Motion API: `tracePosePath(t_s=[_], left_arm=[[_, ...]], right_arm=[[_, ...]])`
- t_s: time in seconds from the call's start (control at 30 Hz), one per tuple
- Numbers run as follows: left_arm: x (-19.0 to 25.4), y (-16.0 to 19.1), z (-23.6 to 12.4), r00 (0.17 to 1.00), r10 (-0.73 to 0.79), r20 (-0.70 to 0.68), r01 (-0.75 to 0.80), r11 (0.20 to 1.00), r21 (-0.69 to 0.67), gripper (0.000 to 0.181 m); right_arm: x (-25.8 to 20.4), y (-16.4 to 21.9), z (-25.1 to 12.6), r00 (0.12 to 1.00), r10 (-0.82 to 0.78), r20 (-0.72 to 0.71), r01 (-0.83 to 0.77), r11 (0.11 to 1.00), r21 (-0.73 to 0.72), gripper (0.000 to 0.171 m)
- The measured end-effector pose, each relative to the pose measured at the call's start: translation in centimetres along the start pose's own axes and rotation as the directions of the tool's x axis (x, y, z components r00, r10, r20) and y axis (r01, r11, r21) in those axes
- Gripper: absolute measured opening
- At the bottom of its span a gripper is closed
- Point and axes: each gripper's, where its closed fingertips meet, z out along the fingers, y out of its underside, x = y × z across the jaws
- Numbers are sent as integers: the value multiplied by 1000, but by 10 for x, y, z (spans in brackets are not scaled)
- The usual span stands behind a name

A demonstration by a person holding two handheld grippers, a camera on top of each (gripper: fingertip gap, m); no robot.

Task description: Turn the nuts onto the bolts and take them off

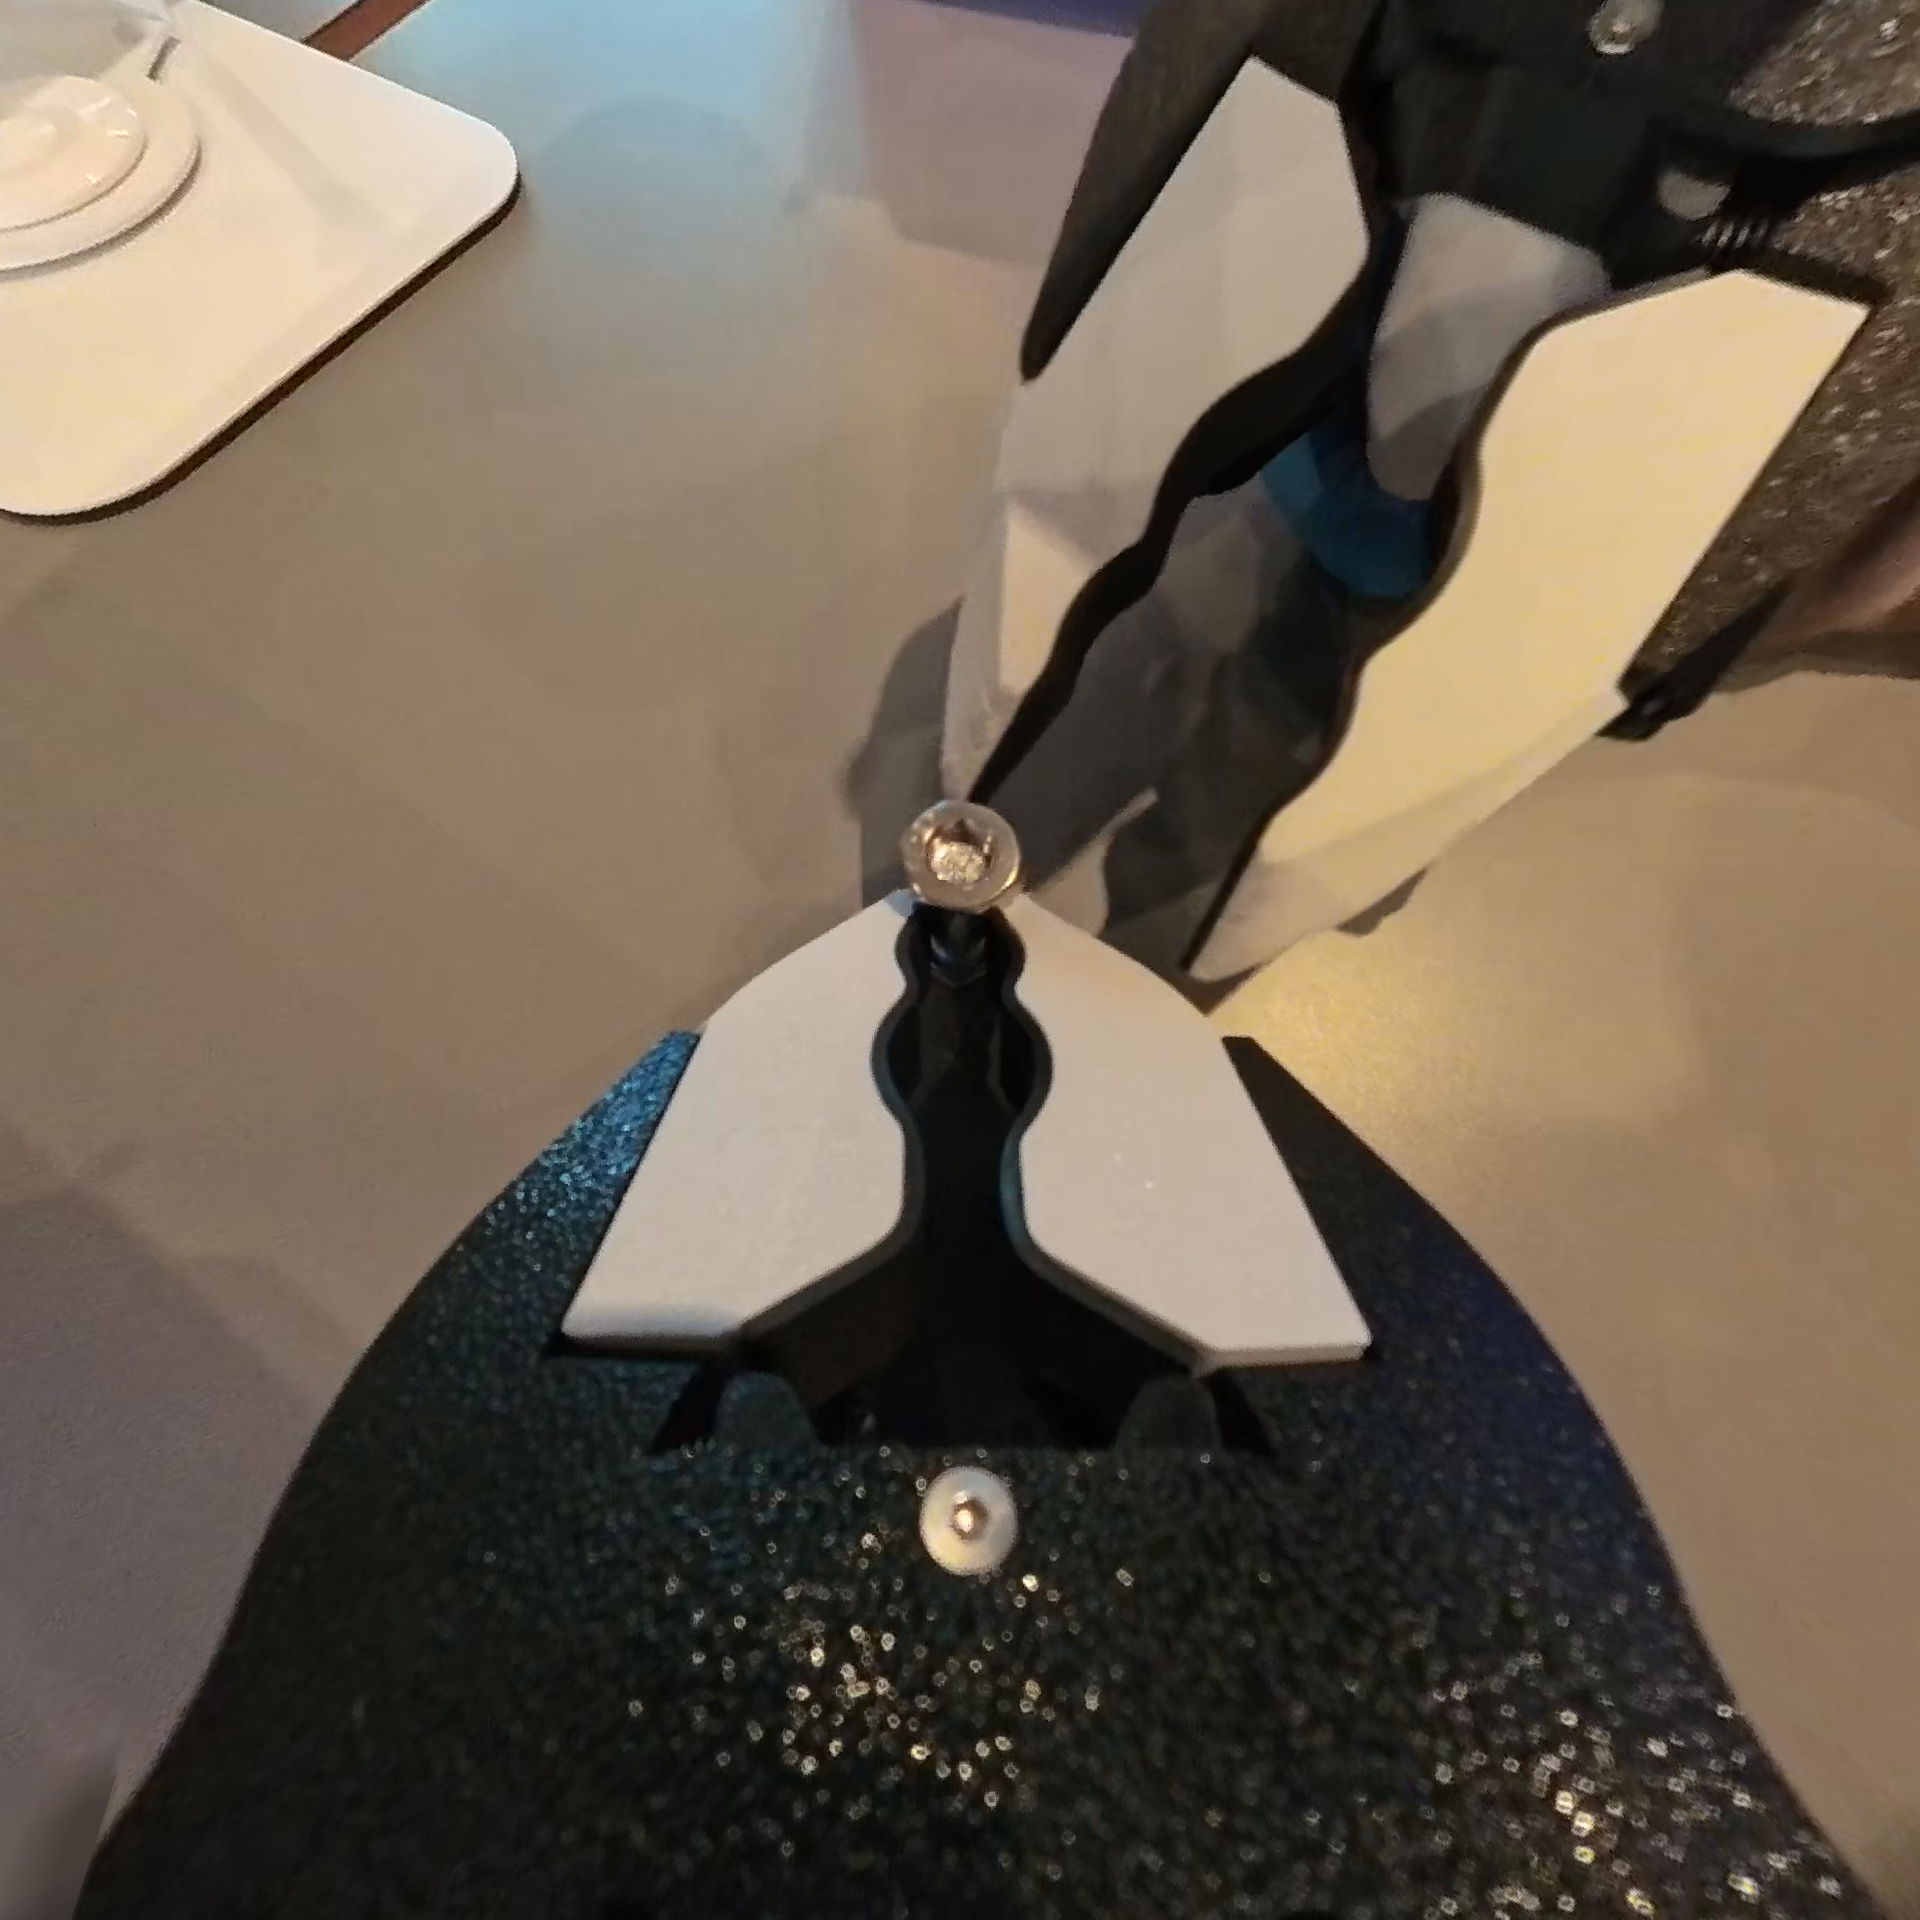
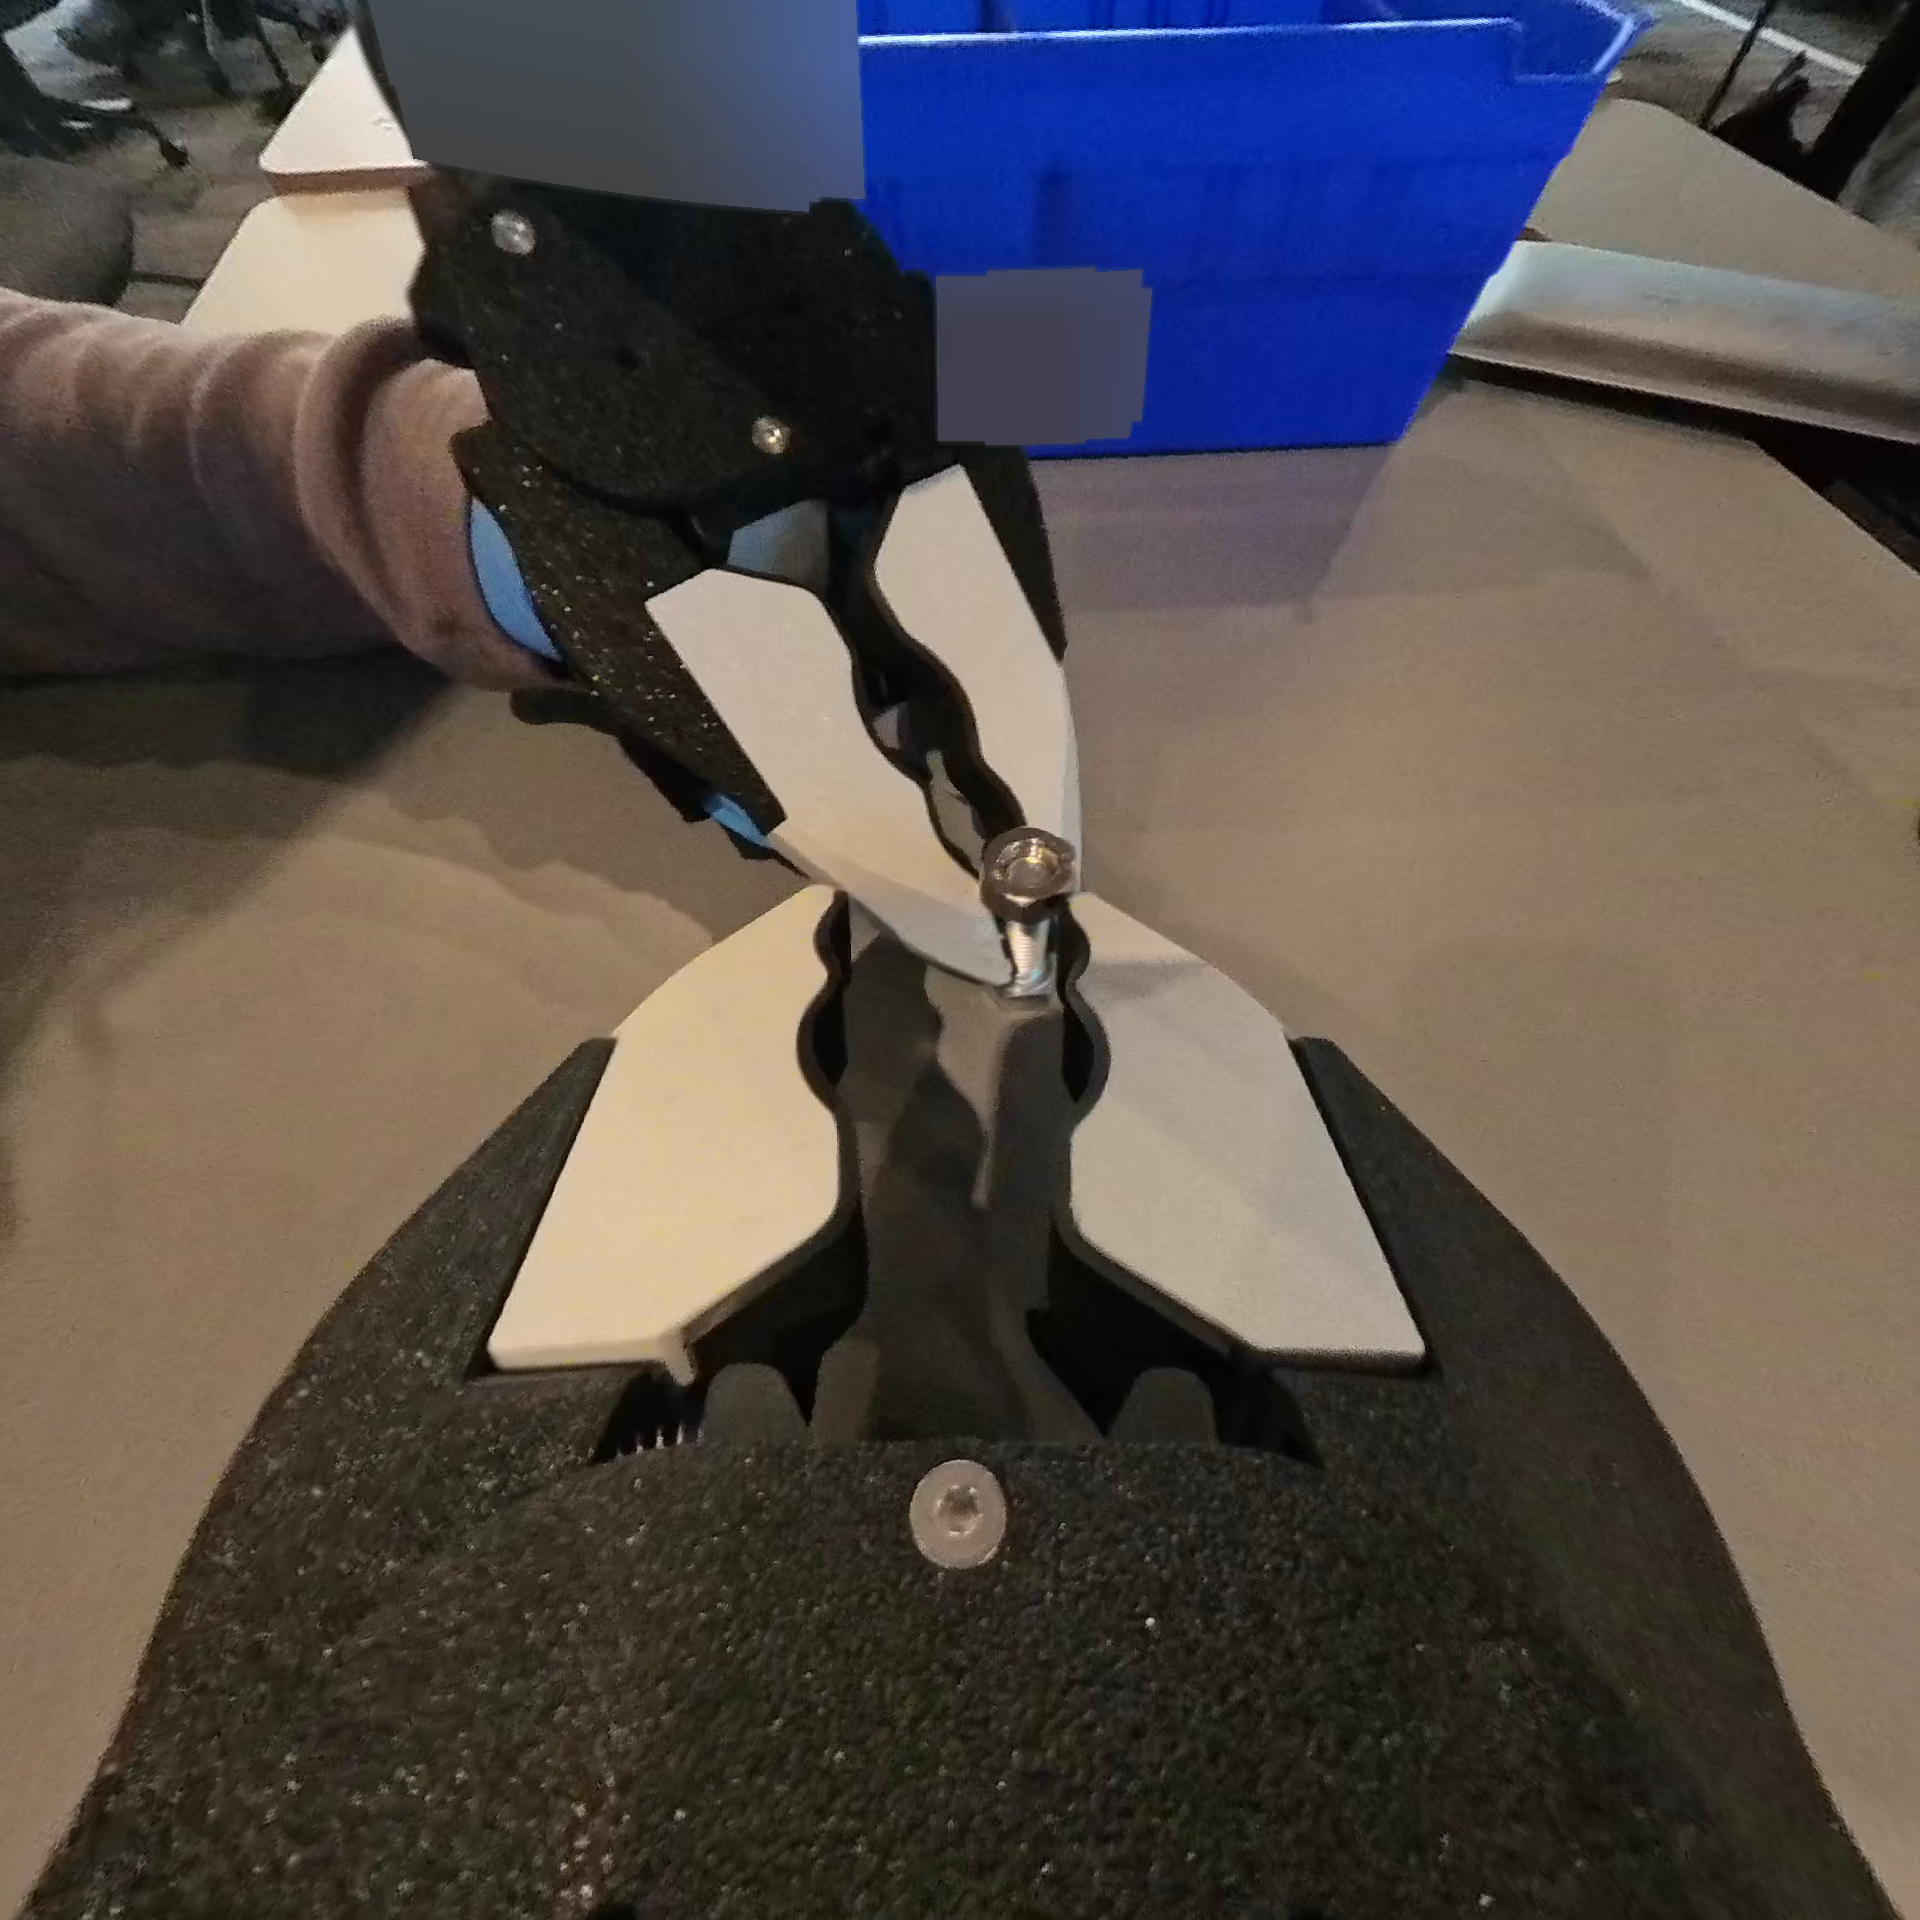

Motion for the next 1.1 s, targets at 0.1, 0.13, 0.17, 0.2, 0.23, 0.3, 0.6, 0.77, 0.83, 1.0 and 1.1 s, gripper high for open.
tracePosePath(t_s=[0.1,0.13,0.17,0.2,0.23,0.3,0.6,0.77,0.83,1.0,1.1], left_arm=[[0,0,0,1000,0,0,0,1000,0,9],[0,0,0,1000,0,-1,0,1000,0,9],[0,0,0,1000,0,-1,0,1000,0,9],[0,0,0,1000,0,-1,0,1000,0,9],[0,0,0,1000,0,-1,0,1000,0,9],[0,0,0,1000,1,-1,-1,1000,0,9],[-4,3,-1,999,-27,34,28,999,-29,31],[1,6,0,1000,-15,22,17,997,-73,19],[1,6,0,1000,-16,22,18,997,-75,19],[1,6,-1,1000,-14,20,16,997,-71,18],[1,5,-1,1000,-15,22,16,998,-61,16]], right_arm=[[-12,0,-6,994,25,108,-26,1000,13,24],[-10,-2,-8,993,47,112,-50,998,30,26],[-7,-3,-9,993,66,100,-71,996,46,28],[-3,-5,-10,993,80,87,-86,994,62,30],[1,-6,-11,994,91,67,-95,993,75,30],[7,-7,-10,995,98,25,-99,992,78,31],[1,-3,-2,1000,3,8,-4,1000,26,34],[1,-4,-2,1000,18,25,-19,999,33,35],[1,-4,-2,999,22,28,-23,999,34,35],[0,-4,-2,999,29,41,-30,999,35,38],[-1,-4,-2,998,32,55,-33,999,30,40]])
